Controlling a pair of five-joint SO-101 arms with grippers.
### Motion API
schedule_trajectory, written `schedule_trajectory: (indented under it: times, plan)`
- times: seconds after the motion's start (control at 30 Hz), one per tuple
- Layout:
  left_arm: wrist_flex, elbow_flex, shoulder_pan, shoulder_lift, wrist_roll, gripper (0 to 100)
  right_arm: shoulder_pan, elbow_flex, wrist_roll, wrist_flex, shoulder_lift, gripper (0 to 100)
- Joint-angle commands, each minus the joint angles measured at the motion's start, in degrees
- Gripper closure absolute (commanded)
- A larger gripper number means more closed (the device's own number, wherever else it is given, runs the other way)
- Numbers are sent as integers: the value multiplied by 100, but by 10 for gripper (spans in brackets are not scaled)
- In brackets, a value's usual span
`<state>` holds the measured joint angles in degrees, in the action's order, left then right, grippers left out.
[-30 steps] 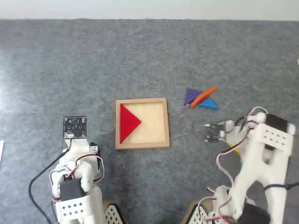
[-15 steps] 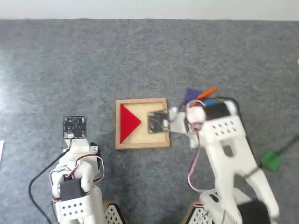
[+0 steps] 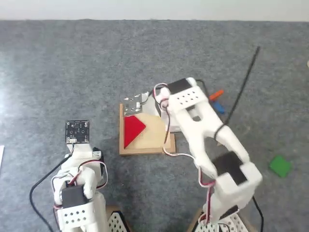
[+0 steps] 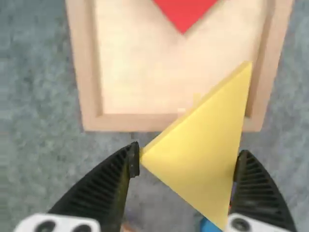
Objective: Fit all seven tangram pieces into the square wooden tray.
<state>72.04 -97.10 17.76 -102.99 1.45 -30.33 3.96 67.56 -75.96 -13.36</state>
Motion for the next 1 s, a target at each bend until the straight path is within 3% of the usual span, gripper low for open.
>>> schedule_trajectory:
  times: [0.0,0.47,0.97]
  plan:
    - [18,66,0,-105,9,918,-127,-730,-88,127,-365,724]
    - [18,66,0,-105,9,918,-699,-2084,-422,127,-1719,724]
    - [18,66,0,-105,9,918,-831,-2286,-422,-48,-1965,717]
